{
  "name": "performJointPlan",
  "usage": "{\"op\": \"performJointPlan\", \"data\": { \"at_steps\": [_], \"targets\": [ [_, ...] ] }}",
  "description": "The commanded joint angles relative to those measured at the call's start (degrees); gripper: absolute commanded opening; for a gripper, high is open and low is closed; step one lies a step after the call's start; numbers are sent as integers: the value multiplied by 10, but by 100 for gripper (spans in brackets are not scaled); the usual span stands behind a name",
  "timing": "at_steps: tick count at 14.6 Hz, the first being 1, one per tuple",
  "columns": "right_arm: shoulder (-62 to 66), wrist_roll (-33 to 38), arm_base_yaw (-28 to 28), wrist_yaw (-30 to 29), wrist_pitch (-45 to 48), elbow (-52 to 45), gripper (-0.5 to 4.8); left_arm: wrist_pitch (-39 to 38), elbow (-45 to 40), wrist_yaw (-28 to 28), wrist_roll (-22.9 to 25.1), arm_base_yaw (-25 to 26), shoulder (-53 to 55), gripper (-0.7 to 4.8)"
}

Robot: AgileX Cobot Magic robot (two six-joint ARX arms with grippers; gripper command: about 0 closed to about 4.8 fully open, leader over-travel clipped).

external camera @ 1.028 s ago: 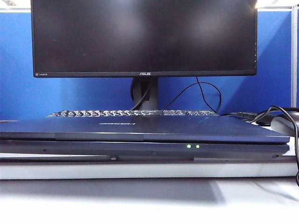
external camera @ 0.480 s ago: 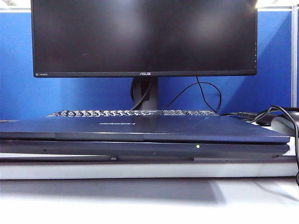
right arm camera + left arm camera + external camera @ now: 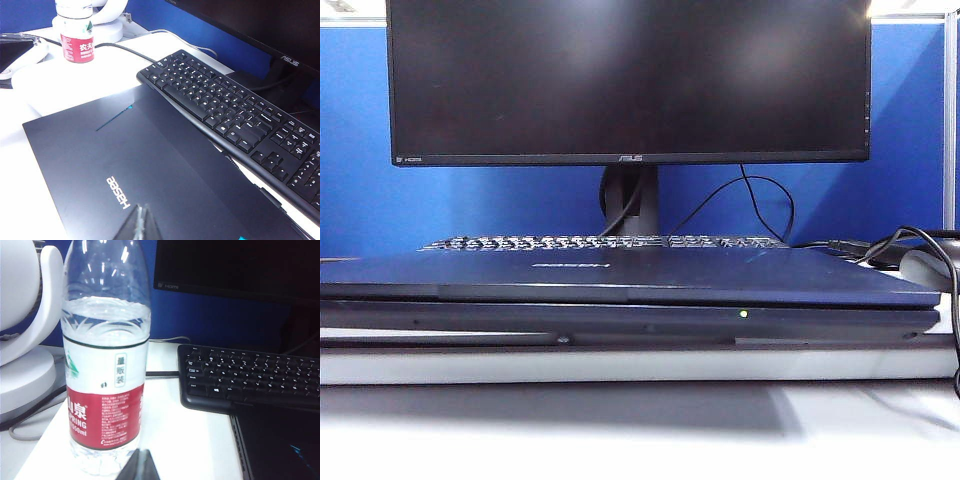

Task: Close the lid of the black laptop.

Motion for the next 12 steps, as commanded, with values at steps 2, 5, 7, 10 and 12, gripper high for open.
{"op": "performJointPlan", "data": {
  "at_steps": [2,5,7,10,12],
  "targets": [
    [-1,2,0,0,7,3,-1,3,0,2,1,0,-1,-4],
    [-2,1,-3,1,5,3,-1,3,0,2,1,0,-1,-4],
    [-26,19,-52,-46,2,3,-1,3,0,2,1,0,-1,-4],
    [-85,24,-228,-77,31,-32,-1,3,0,4,1,0,-1,-4],
    [-187,48,-444,-120,92,-99,-1,3,0,4,1,0,-1,-4]
  ]
}}
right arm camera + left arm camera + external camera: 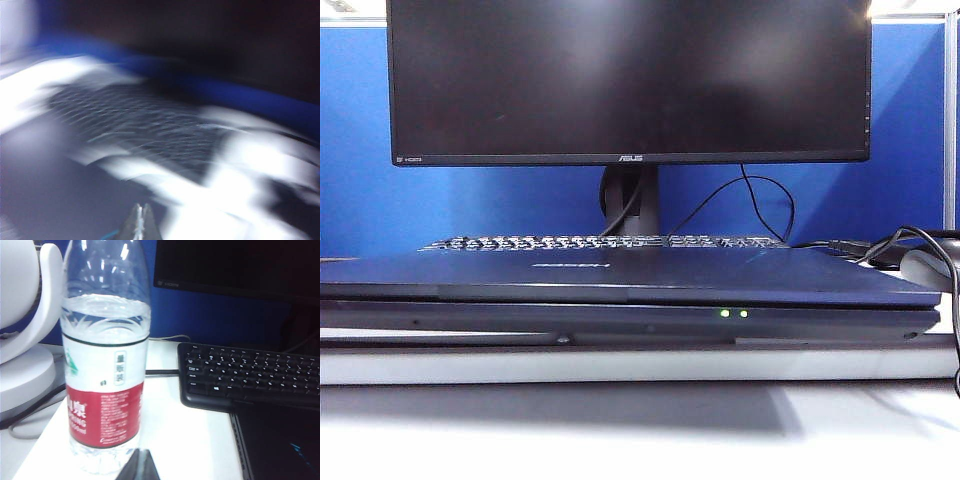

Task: Close the lid of the black laptop.

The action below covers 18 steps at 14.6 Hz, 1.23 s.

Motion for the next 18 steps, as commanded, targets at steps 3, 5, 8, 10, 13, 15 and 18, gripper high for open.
{"op": "performJointPlan", "data": {
  "at_steps": [3,5,8,10,13,15,18],
  "targets": [
    [-207,5,-331,-47,91,-126,-1,7,0,0,1,0,-1,-4],
    [-245,18,-370,-81,90,-166,-1,6,0,0,0,0,-1,-4],
    [-271,66,-393,-107,96,-238,-1,7,0,0,0,0,-1,-4],
    [-278,74,-393,-103,136,-295,-1,7,0,0,0,0,-1,-4],
    [-281,74,-394,-100,156,-329,-1,7,0,0,0,0,-1,-4],
    [-282,74,-394,-100,164,-345,-1,7,0,0,0,0,-1,-4],
    [-297,80,-393,-101,170,-367,-1,6,0,0,0,0,-1,-4]
  ]
}}
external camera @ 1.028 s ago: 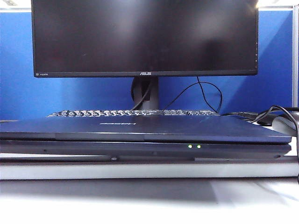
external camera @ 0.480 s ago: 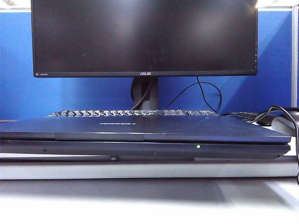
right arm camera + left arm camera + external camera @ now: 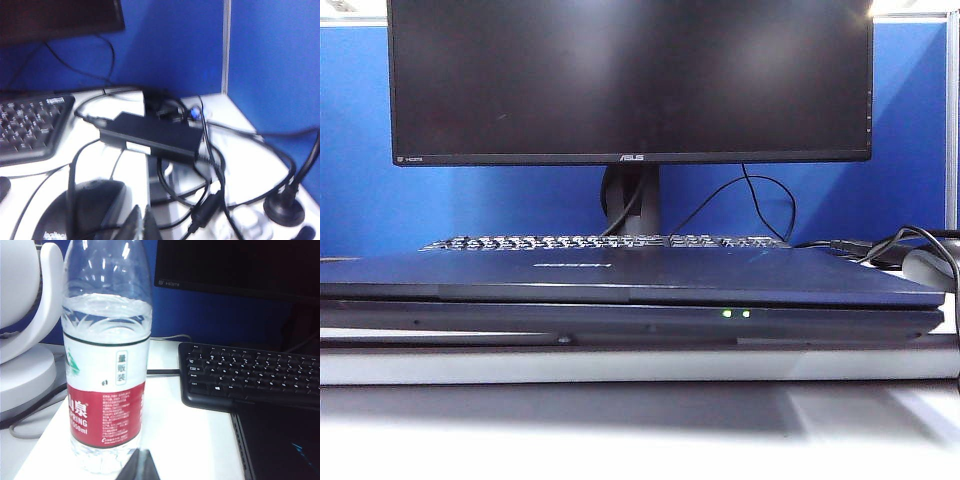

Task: Close the lid of the black laptop.

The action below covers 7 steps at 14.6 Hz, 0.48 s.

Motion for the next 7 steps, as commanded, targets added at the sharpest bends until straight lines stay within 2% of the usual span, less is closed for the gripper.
{"op": "performJointPlan", "data": {
  "at_steps": [1,3,7],
  "targets": [
    [-11,6,1,1,20,-7,-1,7,0,0,0,0,-1,-4],
    [-13,6,2,1,20,-8,-1,7,0,0,0,0,-1,-4],
    [-16,5,47,25,27,-20,-1,8,0,0,0,0,-1,-4]
  ]
}}
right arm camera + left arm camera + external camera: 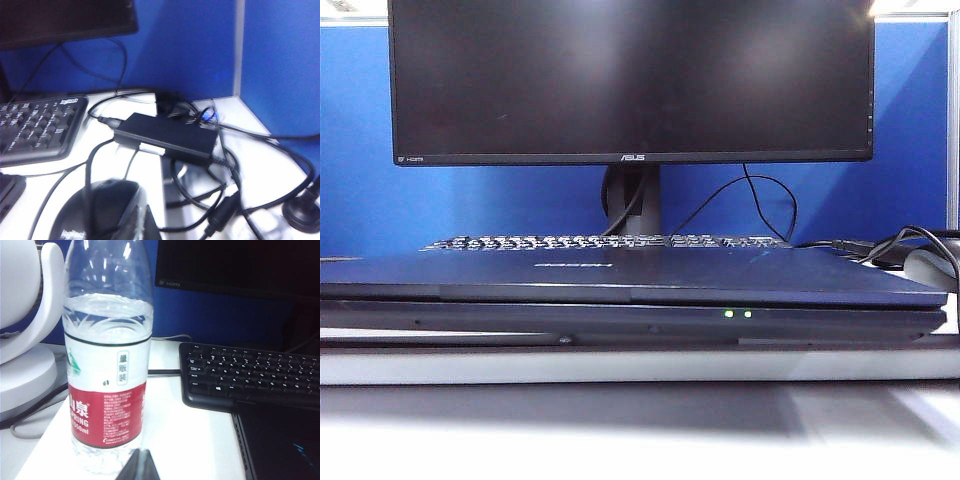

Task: Close the lid of the black laptop.

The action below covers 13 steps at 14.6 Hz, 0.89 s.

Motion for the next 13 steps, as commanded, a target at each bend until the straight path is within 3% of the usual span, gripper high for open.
{"op": "performJointPlan", "data": {
  "at_steps": [1,13],
  "targets": [
    [-1,2,16,11,14,-4,-1,7,0,0,0,0,-1,-4],
    [-7,3,16,9,12,-4,-1,7,0,0,0,0,-1,-4]
  ]
}}
